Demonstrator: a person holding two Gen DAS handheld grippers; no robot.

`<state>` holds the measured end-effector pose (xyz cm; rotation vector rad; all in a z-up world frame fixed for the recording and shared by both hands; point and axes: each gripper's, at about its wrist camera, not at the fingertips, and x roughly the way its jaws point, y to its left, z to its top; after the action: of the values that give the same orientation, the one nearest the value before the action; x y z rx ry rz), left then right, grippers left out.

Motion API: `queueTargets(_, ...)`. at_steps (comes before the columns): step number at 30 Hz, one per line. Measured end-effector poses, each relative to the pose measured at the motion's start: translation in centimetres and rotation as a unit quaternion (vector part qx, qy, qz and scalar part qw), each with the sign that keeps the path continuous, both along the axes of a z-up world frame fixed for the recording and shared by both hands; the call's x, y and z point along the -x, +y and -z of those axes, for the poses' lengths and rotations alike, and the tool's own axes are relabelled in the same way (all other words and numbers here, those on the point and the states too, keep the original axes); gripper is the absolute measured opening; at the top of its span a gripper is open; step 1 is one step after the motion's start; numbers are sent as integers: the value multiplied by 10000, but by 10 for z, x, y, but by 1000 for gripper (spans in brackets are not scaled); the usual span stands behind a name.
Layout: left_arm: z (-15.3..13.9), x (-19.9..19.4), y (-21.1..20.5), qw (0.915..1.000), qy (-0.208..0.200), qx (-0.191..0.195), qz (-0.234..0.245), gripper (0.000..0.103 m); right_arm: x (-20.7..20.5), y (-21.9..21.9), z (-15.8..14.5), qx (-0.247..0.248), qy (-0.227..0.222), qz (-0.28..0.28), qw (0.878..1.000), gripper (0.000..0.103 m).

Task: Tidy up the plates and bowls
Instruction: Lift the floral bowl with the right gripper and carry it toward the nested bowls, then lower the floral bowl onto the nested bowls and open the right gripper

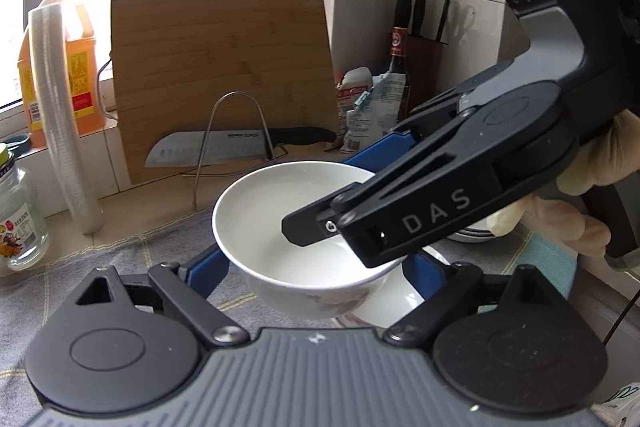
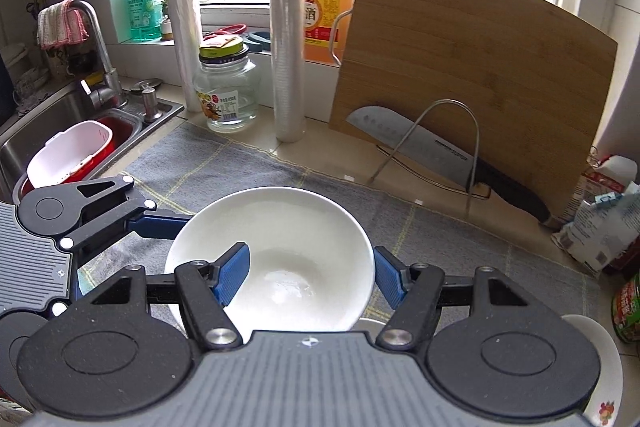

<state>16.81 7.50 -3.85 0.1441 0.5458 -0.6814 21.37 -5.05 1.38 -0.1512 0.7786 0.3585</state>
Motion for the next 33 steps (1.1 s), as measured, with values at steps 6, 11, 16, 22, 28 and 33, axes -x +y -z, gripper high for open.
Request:
queueTargets(6, 3, 4, -21, 9995, 27, -30, 306, 93, 12, -25, 3, -66, 49, 331, 9994, 72)
queueTargets(11, 8, 5, -33, 9988, 124, -62, 466, 93, 19, -39, 9, -116, 111, 513, 9986, 72)
queueTargets(16, 15, 6, -41, 9980, 220, -92, 580, 93, 24, -48, 18, -84, 171, 604, 9980, 72)
queueTargets(22, 23, 6, -45, 9975, 325, -107, 620, 93, 26, -55, 27, -119, 279, 655, 9974, 72)
queueTargets(28, 29, 4, -47, 9972, 373, -186, 619, 93, 24, -55, 33, -136, 347, 661, 9971, 72)
queueTargets(33, 33, 3, -47, 9970, 419, -228, 616, 93, 23, -55, 36, -164, 398, 660, 9969, 72)
